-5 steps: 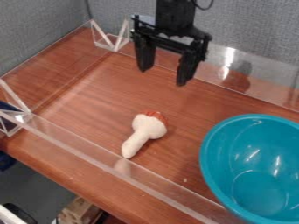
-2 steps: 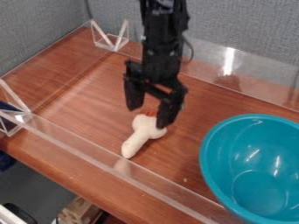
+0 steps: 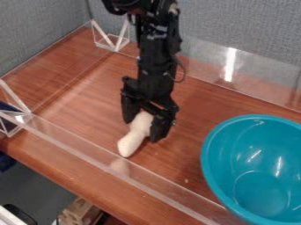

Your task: Put the mushroom in the blue bowl

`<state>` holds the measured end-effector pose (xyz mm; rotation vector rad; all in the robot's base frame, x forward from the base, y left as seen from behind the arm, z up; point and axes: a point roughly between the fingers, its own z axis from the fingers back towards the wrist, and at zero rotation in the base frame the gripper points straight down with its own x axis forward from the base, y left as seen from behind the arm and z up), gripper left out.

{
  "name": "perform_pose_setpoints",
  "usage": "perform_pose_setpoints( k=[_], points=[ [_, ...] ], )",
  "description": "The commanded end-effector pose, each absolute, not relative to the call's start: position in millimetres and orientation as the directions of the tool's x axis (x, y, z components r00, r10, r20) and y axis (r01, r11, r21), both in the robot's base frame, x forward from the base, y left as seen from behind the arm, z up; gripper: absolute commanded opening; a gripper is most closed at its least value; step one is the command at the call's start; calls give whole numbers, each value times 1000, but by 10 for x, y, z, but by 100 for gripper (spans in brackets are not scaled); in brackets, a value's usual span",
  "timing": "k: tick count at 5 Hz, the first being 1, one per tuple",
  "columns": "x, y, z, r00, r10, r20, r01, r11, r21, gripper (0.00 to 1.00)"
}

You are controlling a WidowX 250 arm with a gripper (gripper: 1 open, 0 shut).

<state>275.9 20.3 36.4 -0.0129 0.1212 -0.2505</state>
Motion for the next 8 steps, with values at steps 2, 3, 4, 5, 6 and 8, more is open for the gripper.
perform_pose_setpoints(
  k=[2,3,4,5,6,8],
  points=[
    [2795,237,284,957,-269,-109,266,963,-37,0],
    [2788,242,271,955,-277,-106,275,961,-40,0],
    [2774,241,291,954,-282,-99,279,959,-43,0],
    [2760,239,313,953,-287,-92,284,958,-45,0],
    [2746,237,336,952,-293,-86,290,956,-46,0],
    [2720,234,386,950,-303,-74,300,953,-48,0]
  ],
)
